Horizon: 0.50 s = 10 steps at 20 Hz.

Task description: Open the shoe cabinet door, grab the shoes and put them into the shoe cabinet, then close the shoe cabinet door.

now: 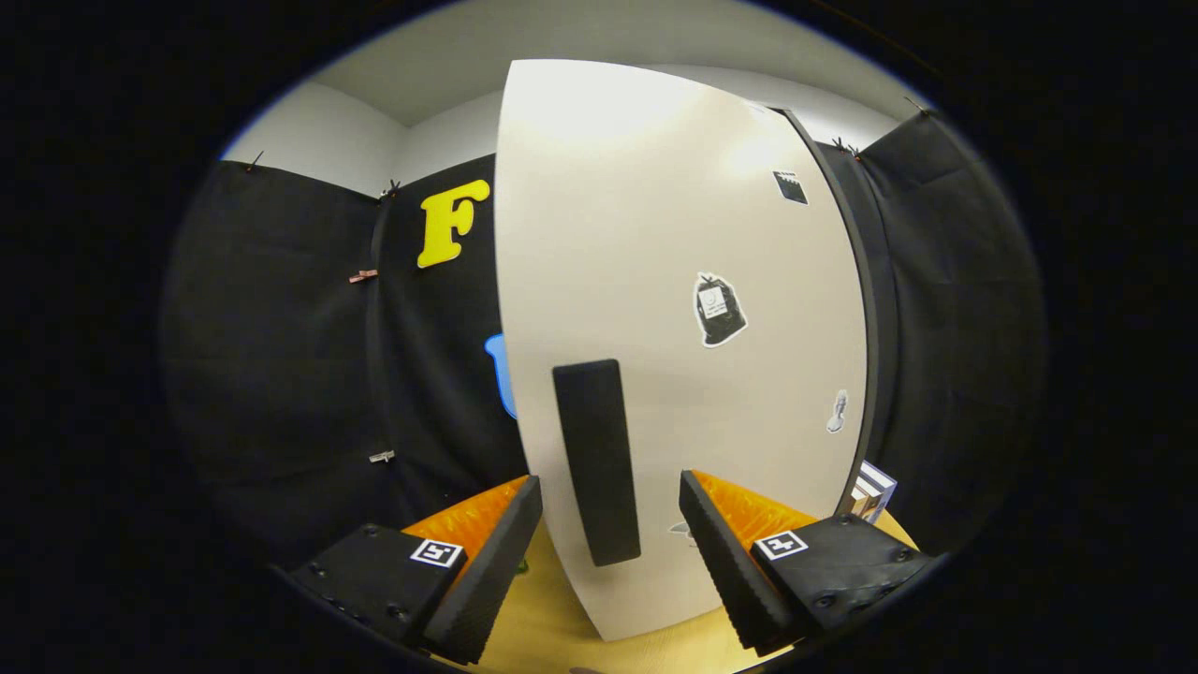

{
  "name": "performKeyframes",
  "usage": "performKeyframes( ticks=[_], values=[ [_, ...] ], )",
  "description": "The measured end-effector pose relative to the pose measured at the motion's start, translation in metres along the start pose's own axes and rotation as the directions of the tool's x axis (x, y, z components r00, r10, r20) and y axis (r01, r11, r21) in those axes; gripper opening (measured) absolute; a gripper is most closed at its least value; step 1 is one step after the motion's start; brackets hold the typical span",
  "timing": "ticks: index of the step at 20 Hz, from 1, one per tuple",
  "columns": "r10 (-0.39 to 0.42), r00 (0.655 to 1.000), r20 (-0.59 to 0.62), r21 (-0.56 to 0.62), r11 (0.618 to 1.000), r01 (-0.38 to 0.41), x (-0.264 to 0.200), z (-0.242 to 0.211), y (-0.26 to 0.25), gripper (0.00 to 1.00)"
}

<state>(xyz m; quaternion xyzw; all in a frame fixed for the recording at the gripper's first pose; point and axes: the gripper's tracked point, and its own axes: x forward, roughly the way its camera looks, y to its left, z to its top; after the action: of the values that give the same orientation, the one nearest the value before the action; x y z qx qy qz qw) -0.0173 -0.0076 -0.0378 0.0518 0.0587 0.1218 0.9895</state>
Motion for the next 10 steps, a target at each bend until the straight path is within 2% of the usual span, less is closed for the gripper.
performKeyframes(
  ticks=[5,10],
  values=[
    [-0.005,0.999,0.046,0.012,1.0,0.004,-0.009,0.01,0.021,0.97],
    [-0.01,0.998,0.06,0.005,1.0,0.01,-0.023,0.014,0.008,0.97]
  ],
)
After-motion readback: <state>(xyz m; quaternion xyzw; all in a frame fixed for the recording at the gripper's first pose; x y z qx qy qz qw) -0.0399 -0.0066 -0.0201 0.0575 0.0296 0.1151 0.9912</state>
